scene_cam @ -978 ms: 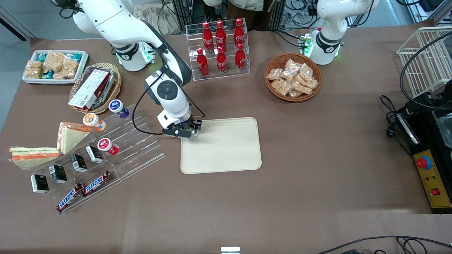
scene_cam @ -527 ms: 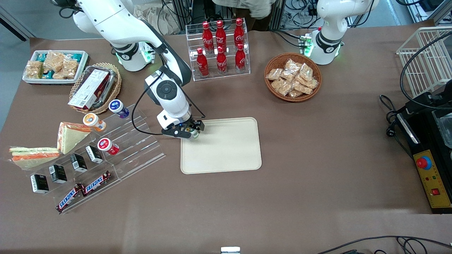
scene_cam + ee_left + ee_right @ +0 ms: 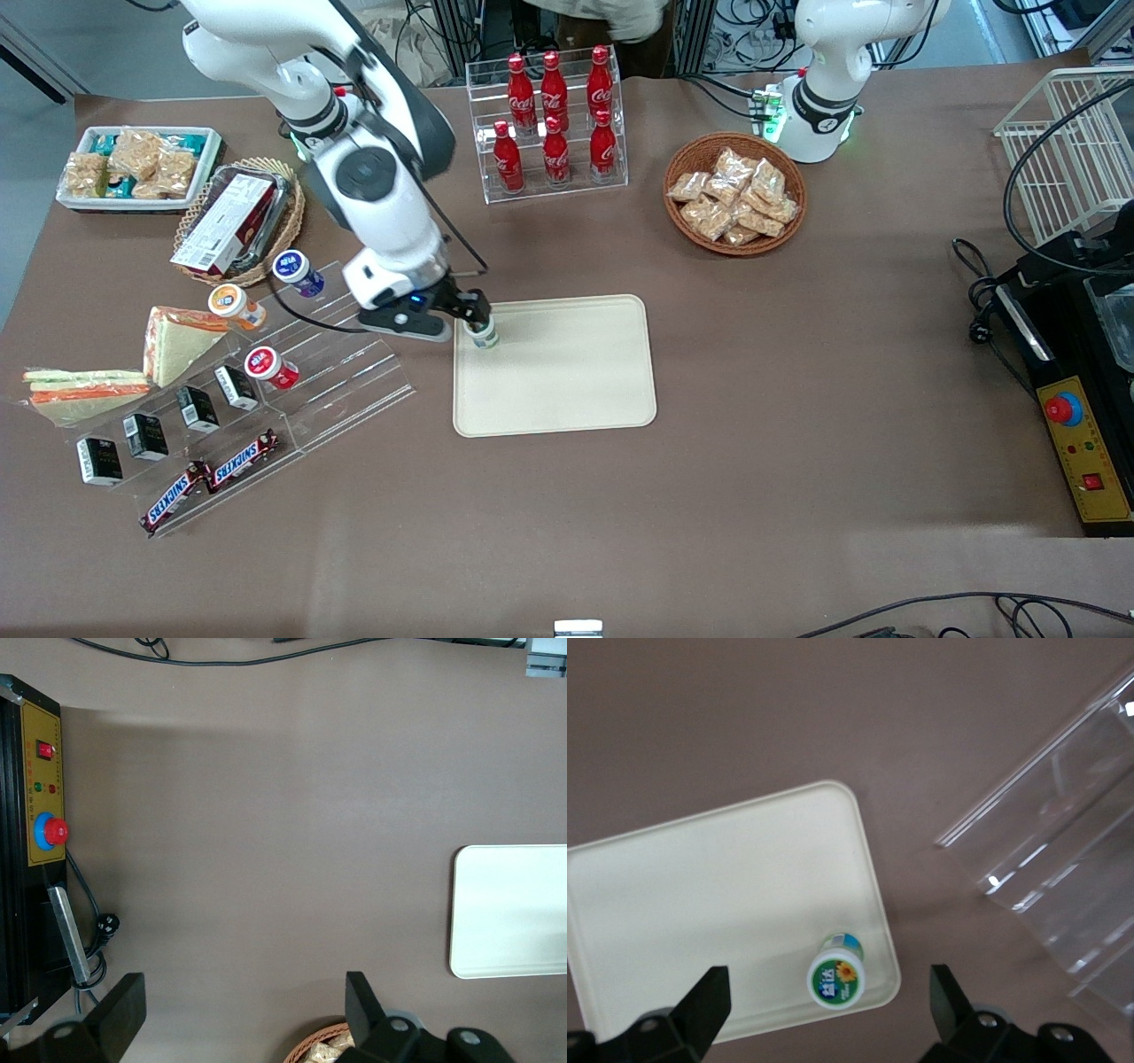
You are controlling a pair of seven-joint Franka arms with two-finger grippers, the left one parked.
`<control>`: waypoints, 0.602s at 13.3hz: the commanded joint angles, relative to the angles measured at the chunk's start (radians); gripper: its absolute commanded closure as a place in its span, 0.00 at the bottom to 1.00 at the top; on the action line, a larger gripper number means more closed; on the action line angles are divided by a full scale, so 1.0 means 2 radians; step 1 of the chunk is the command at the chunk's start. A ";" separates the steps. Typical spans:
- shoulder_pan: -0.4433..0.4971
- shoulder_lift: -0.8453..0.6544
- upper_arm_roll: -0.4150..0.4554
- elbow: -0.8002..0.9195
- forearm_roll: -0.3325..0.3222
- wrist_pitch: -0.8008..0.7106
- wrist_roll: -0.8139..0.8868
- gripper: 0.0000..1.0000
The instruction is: Place green gum on tray
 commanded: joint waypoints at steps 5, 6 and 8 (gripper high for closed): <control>-0.113 -0.044 0.005 0.214 0.002 -0.283 -0.220 0.00; -0.148 -0.050 0.005 0.214 0.017 -0.283 -0.270 0.00; -0.204 -0.051 -0.005 0.214 0.023 -0.284 -0.354 0.00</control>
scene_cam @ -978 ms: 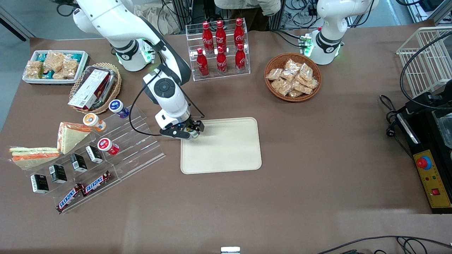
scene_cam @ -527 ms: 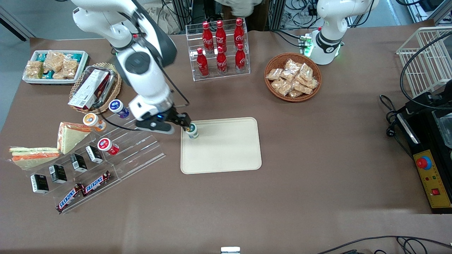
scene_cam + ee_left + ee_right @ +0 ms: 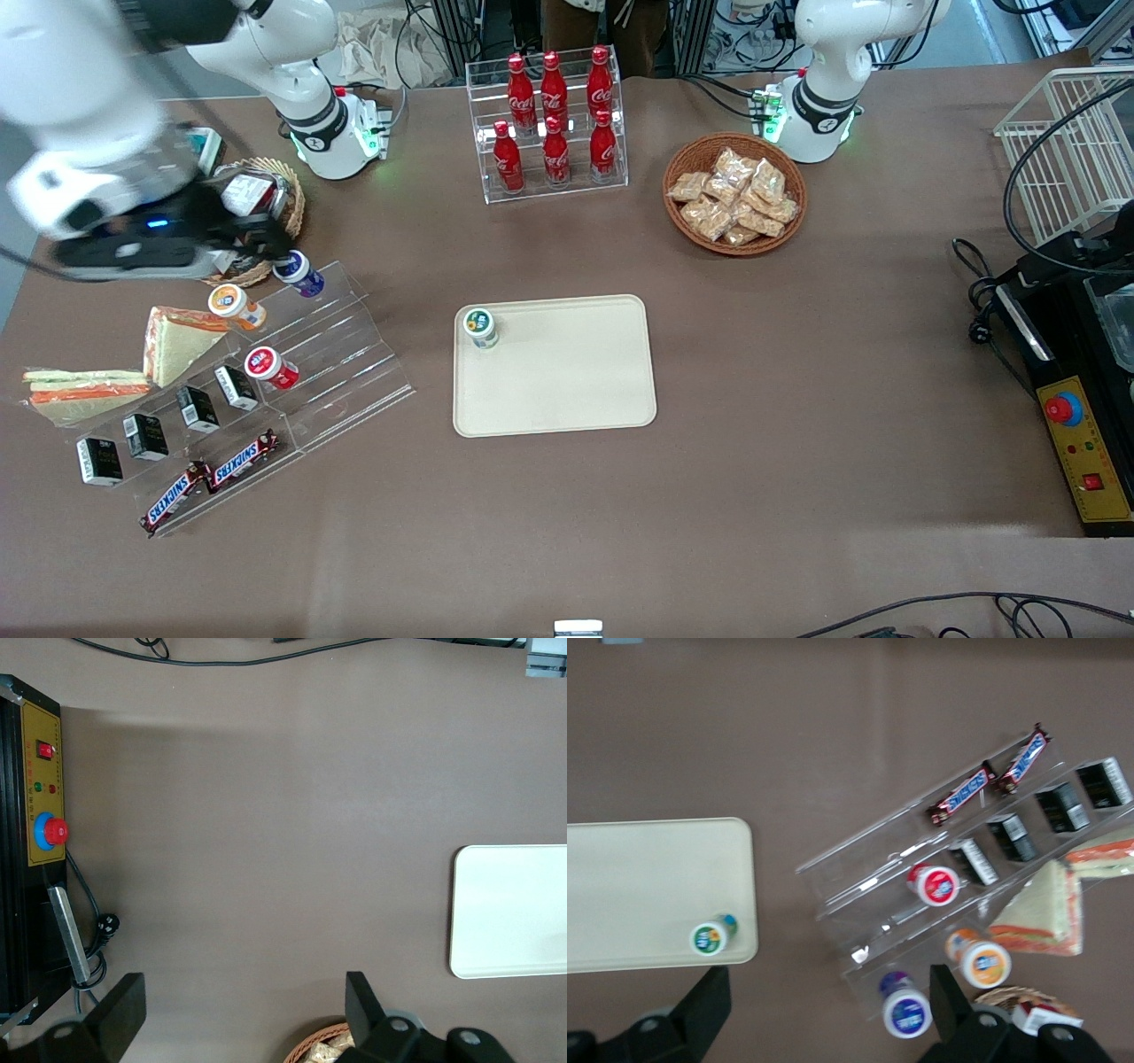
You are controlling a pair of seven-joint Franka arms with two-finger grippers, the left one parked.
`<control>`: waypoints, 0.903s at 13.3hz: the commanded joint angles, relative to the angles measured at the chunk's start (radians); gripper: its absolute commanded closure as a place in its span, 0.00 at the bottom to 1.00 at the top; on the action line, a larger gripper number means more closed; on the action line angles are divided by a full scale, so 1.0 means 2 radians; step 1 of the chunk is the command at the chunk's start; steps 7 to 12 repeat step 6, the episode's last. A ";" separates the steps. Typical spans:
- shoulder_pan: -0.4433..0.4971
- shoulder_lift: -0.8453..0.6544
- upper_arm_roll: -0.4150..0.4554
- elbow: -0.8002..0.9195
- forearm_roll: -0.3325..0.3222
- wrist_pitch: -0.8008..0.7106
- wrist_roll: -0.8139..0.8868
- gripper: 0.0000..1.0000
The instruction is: Place green gum on tray
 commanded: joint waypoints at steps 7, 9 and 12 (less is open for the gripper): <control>-0.052 0.014 -0.091 0.009 0.047 -0.011 -0.130 0.00; -0.052 0.014 -0.091 0.009 0.047 -0.011 -0.130 0.00; -0.052 0.014 -0.091 0.009 0.047 -0.011 -0.130 0.00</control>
